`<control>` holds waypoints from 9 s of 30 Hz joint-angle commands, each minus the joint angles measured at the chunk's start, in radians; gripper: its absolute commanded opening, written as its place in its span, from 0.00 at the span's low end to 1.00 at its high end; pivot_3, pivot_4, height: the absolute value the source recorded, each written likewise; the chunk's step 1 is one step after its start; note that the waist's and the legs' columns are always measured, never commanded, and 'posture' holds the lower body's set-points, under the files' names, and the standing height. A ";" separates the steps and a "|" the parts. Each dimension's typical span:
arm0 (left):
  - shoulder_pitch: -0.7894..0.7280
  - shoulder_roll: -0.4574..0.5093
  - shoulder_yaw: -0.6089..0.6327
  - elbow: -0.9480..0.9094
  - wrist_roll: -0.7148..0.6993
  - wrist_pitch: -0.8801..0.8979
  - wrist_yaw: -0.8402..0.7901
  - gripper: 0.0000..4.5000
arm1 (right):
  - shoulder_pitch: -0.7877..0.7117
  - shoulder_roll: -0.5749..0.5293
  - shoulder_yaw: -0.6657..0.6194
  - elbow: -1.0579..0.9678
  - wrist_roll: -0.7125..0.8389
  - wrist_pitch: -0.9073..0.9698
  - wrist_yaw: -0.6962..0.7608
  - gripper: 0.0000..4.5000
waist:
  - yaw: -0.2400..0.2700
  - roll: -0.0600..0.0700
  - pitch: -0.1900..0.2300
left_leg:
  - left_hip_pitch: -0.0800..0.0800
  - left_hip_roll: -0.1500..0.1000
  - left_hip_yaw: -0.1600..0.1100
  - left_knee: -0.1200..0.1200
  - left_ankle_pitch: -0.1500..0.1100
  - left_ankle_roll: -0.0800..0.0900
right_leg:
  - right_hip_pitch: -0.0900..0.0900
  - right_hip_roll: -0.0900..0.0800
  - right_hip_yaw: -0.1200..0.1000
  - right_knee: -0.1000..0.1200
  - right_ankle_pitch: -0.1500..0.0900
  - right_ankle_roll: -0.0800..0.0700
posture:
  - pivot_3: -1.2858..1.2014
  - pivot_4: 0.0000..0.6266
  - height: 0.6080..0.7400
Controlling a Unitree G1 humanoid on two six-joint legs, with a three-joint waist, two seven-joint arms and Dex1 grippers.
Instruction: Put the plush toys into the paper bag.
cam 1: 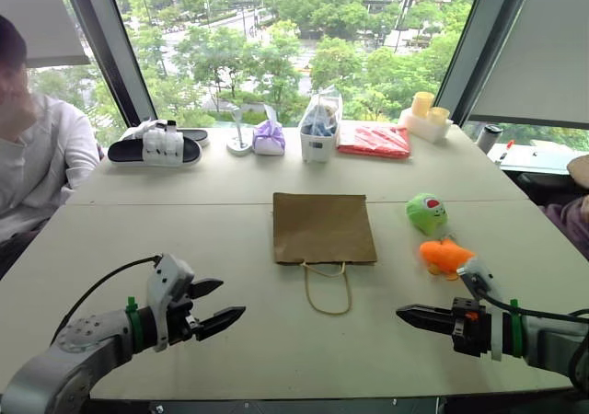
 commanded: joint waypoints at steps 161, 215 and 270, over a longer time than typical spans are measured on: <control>-1.010 -0.506 -0.292 0.588 0.123 -0.002 -0.114 0.00 | -0.365 0.577 0.351 0.134 -0.561 -0.403 -0.355 0.01 | -0.027 0.000 0.000 | 0.001 -0.003 -0.003 0.006 0.003 -0.004 | 0.000 0.003 0.000 0.008 0.003 0.008 | 0.52 0.24 1.00; -1.035 -0.534 -0.244 0.652 0.047 0.003 -0.193 0.00 | -0.247 0.412 -0.219 -0.115 0.248 0.116 -0.677 0.00 | -0.025 0.002 -0.001 | 0.000 -0.003 -0.003 0.010 0.000 0.000 | 0.003 0.003 0.001 0.006 0.003 0.008 | 0.52 0.24 1.00; -1.033 -0.569 -0.069 0.591 -0.110 0.127 0.015 0.00 | -0.844 0.301 0.232 0.968 -0.633 -0.510 -0.610 0.99 | -0.034 0.002 -0.001 | 0.000 -0.003 0.001 0.005 0.004 -0.006 | -0.002 0.003 0.003 0.008 0.003 0.008 | 0.52 0.24 1.00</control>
